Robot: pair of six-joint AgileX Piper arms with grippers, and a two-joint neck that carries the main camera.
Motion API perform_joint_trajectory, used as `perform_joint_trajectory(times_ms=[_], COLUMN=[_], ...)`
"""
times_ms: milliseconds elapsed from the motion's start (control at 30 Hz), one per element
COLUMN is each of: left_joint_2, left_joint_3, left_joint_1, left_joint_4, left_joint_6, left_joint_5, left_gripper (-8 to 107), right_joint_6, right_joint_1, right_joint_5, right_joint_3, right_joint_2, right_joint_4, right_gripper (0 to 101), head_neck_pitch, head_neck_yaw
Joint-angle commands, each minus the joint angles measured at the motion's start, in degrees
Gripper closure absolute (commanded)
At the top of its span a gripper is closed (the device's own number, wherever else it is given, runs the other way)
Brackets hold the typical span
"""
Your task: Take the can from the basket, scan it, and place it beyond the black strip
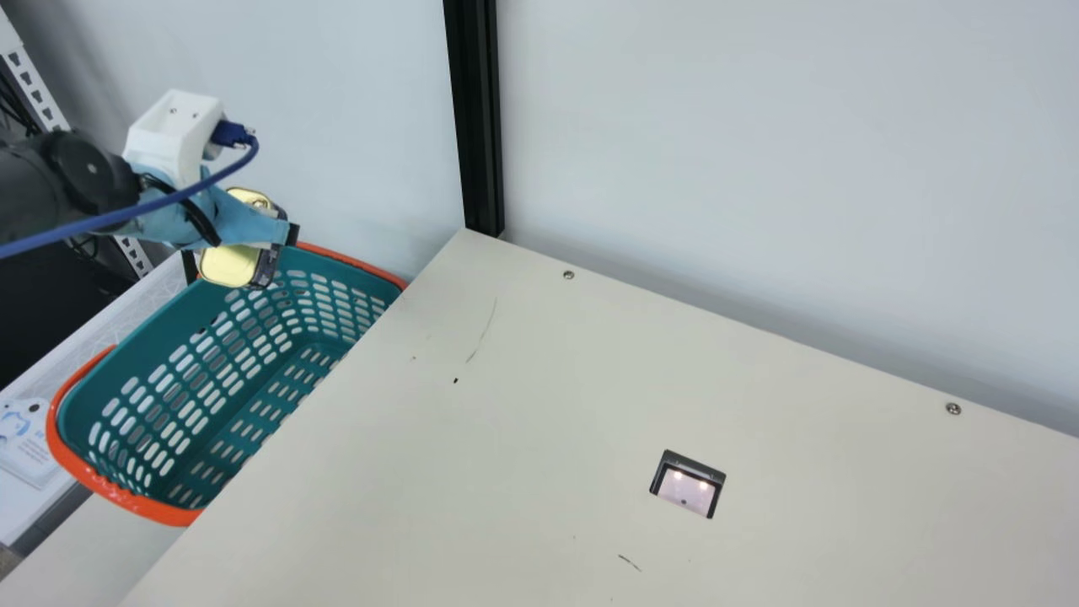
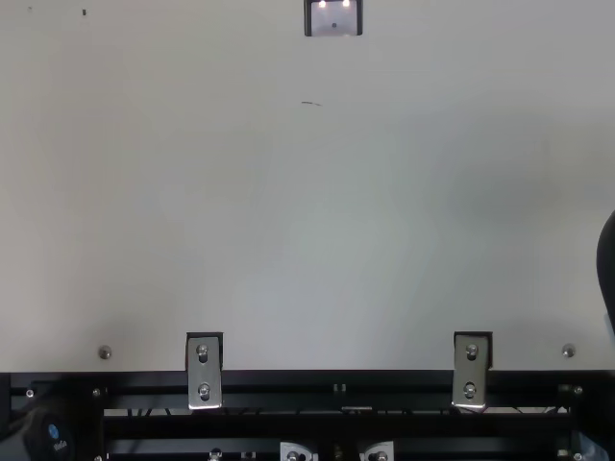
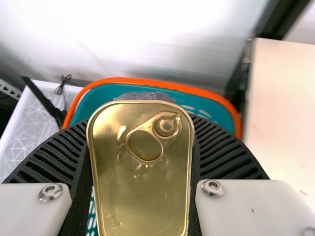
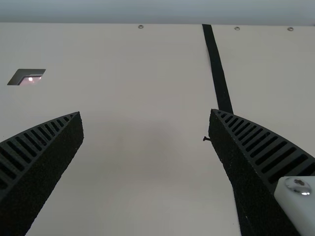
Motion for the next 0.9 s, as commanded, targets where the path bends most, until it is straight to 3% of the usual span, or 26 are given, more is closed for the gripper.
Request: perform_joint_trajectory(times_ms=[0,633,867], left_joint_2=[-2.25,-18.80,-22.28], left_joint_3=[-0.20,0.14,1.32], left_joint_1=[-0.34,-0.67,-1.64], left_joint_4=[-0.61,-6.09,-6.02], left_joint_6=[0.55,-2.25,-3.61], left_joint_5=[5.22,37.54,38.83], left_gripper=[89,89,89], right_joint_6=[0.00,0.00,0.00], right_joint_1=[0.00,0.00,0.00], right_joint_5=[0.00,0.00,0.00], right_joint_3=[0.00,0.00,0.00], right_joint_2=[0.00,0.00,0.00], right_joint_4=[0.00,0.00,0.00], right_gripper=[0,0,0], head_neck_pitch=[-2.48,-2.48,-2.48], head_neck_yaw=[0.88,0.88,0.88])
